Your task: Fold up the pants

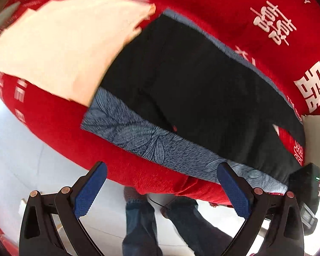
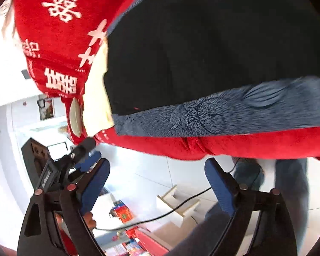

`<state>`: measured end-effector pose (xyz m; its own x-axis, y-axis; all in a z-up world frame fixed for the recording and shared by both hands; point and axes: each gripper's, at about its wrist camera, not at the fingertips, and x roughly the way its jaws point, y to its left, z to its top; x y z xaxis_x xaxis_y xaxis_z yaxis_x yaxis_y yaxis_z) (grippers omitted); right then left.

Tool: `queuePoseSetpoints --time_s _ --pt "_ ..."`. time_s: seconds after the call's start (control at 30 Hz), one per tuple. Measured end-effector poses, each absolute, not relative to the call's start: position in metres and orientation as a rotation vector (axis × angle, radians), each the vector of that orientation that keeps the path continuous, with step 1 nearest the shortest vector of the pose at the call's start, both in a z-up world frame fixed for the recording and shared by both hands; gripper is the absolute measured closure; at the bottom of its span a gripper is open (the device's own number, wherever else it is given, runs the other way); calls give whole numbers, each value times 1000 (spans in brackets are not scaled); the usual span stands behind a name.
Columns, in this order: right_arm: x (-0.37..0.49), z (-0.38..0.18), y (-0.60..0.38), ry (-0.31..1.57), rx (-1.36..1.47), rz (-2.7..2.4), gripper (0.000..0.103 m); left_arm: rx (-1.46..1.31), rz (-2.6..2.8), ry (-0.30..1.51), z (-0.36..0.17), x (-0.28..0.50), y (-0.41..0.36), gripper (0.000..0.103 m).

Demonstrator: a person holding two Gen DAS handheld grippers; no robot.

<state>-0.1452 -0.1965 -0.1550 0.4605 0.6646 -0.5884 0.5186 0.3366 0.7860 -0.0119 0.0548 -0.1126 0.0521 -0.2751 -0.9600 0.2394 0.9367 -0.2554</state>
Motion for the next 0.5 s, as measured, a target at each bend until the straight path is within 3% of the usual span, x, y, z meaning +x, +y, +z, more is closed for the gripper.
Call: queuePoseSetpoints --time_s 0.27,0.5 --pt "-151 -206 -195 1071 1400 23 23 -56 -481 1516 -165 -11 57 0" --pt "-144 -168 -230 845 1502 74 28 -180 -534 1541 -176 -5 45 0"
